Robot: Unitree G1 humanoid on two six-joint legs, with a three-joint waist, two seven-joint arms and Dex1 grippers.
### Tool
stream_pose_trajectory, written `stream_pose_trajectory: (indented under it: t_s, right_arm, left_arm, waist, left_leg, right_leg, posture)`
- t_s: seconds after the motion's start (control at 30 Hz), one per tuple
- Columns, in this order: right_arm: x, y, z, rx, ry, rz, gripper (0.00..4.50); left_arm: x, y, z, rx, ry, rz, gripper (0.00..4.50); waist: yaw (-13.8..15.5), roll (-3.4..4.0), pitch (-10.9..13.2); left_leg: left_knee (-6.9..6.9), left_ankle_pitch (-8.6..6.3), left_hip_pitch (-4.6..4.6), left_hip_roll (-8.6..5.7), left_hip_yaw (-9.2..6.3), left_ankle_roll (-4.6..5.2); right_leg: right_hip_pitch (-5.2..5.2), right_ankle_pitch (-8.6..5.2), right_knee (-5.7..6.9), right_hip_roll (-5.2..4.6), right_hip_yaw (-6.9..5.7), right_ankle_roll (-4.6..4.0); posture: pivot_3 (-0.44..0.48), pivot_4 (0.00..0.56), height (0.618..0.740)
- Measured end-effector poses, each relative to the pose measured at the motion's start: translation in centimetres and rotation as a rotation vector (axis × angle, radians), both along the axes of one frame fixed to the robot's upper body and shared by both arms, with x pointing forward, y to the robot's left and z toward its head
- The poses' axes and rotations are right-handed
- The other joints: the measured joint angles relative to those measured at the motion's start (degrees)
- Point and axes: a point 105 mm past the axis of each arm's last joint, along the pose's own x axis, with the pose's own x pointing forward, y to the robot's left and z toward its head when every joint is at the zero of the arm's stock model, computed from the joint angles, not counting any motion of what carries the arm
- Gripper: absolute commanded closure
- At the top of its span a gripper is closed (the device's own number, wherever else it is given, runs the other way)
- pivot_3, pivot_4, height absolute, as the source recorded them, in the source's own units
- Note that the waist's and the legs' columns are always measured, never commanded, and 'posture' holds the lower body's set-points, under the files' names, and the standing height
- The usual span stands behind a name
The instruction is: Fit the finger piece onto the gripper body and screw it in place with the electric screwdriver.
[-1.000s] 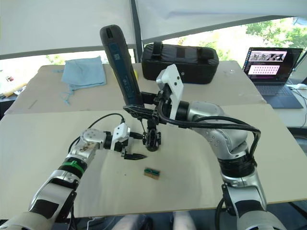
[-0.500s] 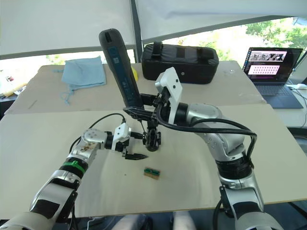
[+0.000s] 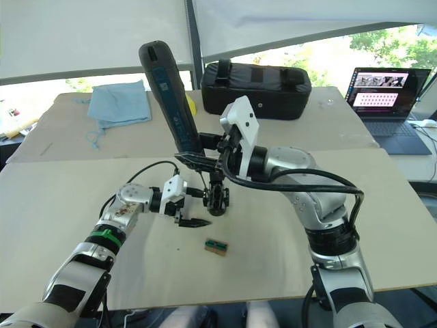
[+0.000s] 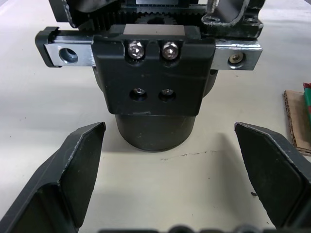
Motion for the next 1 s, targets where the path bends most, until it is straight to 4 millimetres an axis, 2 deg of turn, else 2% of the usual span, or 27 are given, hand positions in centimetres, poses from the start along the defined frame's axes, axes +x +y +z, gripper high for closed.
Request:
stream_pose_trajectory:
  t_s: [1.0]
  right_arm:
    - [0.08, -0.02, -0.03, 0.0, -0.005, 0.004, 2.58]
  left_arm:
    - [0.07, -0.13, 0.24, -0.003, -0.012, 0.002, 0.0]
  waist:
    - [-0.06, 0.0, 0.0]
  left_leg:
    - [0.01, 0.0, 0.0, 0.0, 0.0, 0.0]
  right_leg:
    - [0.0, 0.0, 0.01, 0.0, -0.01, 0.0]
  posture:
    - [0.0, 0.15, 0.74]
